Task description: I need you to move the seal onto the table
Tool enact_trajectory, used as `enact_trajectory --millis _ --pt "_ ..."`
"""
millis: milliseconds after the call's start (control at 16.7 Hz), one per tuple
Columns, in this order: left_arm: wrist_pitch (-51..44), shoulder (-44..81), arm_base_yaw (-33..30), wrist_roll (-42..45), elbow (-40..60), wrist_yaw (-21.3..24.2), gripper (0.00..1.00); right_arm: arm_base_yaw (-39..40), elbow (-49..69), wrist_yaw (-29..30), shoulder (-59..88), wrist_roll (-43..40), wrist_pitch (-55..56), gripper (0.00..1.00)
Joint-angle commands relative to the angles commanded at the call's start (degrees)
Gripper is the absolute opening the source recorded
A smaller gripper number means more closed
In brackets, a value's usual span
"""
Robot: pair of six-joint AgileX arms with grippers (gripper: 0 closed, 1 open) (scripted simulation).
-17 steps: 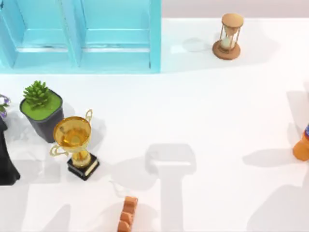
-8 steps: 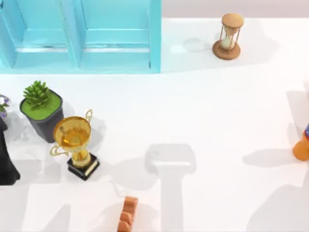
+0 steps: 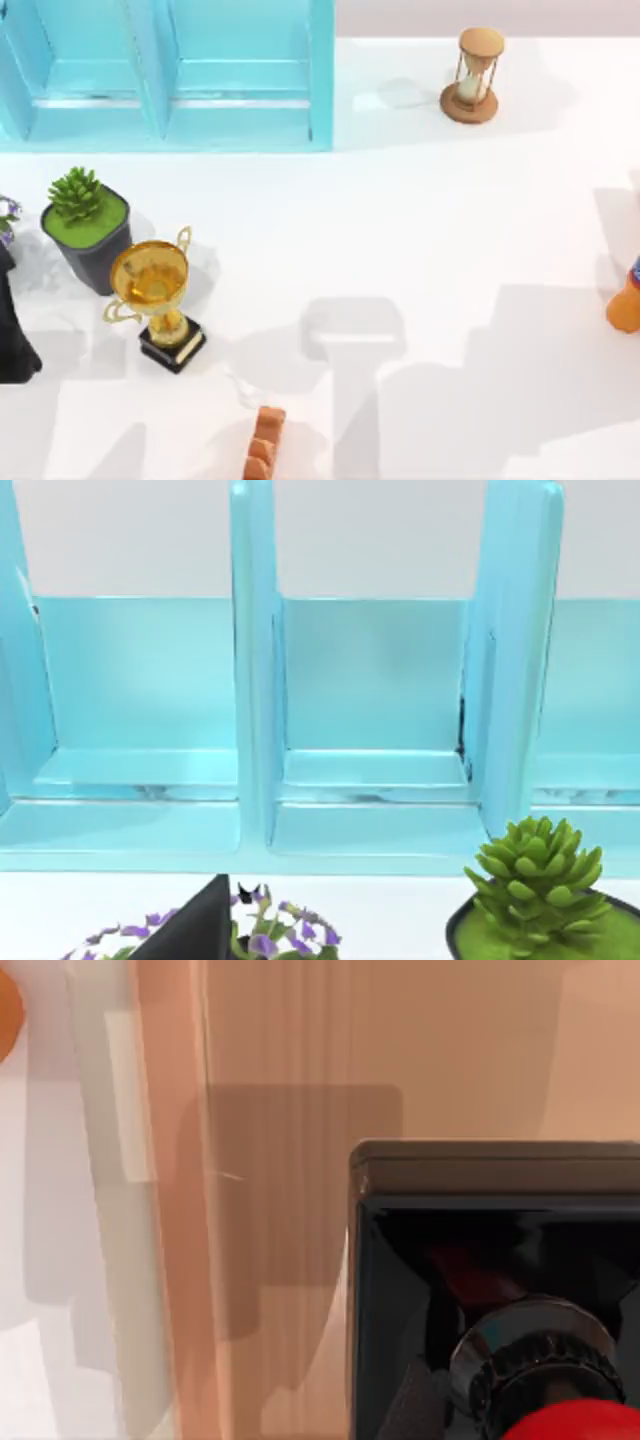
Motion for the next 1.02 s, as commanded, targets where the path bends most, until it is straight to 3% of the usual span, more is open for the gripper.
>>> enact_trajectory --millis 420,840,1020 --pt "0.00 0.00 0.00 0.00 0.00 0.00 1.00 16.92 12.03 0.11 -7.49 17.26 -19.38 0.00" --pt "0.00 0.00 0.00 0.00 0.00 0.00 1.00 17.93 12.87 -0.21 -7.64 18.37 -19.05 0.00" --pt "0.00 0.00 0.00 0.00 0.00 0.00 1.00 23.52 17.12 -1.23 -5.69 22.69 -14.16 0.00"
